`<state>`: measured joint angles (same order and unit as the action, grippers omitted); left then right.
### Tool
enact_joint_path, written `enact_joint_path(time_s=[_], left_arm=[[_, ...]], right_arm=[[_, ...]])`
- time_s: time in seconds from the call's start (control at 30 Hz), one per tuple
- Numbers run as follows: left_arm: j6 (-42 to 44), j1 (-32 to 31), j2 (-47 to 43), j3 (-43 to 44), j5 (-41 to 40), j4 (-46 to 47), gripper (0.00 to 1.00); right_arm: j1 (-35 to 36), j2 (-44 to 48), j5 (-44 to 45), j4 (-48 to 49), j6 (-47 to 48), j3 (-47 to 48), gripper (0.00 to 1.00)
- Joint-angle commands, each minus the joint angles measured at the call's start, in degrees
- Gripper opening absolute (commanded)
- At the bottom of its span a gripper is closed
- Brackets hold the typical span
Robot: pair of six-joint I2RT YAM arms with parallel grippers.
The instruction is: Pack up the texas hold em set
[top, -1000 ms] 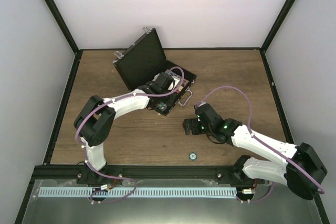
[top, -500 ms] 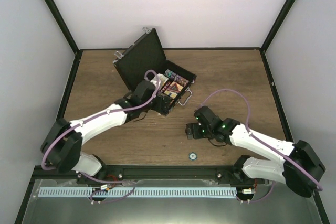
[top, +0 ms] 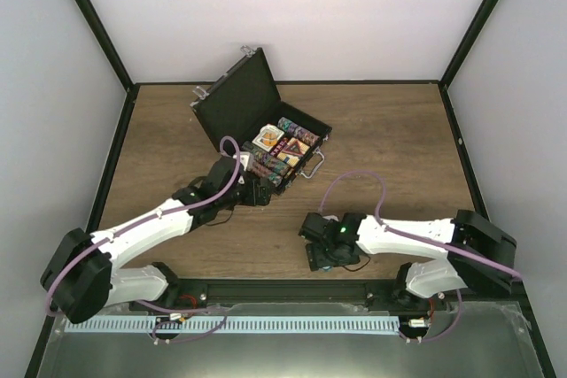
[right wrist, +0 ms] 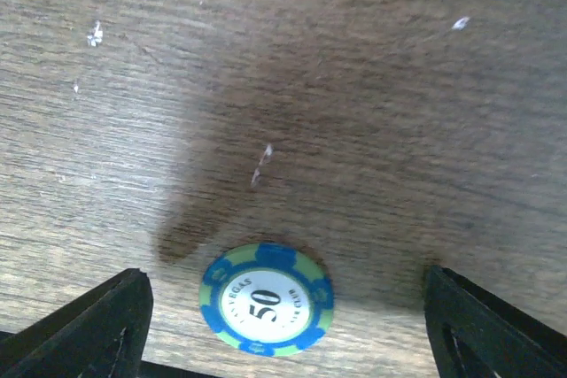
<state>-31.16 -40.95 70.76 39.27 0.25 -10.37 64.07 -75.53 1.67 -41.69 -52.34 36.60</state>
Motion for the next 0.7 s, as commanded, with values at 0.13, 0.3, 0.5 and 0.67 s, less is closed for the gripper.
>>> enact_joint_path(time_s=[0.13, 0.3, 0.5, 0.67], left_arm=[[-1.9, 0.2, -1.0, -0.6, 0.5, 0.4, 1.0], [-2.1, 0.2, -0.6, -0.7, 0.9, 0.8, 1.0], [-2.1, 0.2, -0.3, -0.7, 1.4, 0.9, 1.0], [-2.6, 0.2, 0.1, -0.7, 2.1, 1.4, 1.0]], right_arm=[[4.4, -6.1, 1.8, -4.5, -8.1, 5.4, 0.8], [5.1, -7.4, 1.6, -4.6, -8.6, 4.9, 0.72], [5.5, -8.4, 0.9, -4.1, -9.1, 4.5, 0.62], [6.0, -8.8, -0.2, -3.7, -9.3, 3.9, 0.57]])
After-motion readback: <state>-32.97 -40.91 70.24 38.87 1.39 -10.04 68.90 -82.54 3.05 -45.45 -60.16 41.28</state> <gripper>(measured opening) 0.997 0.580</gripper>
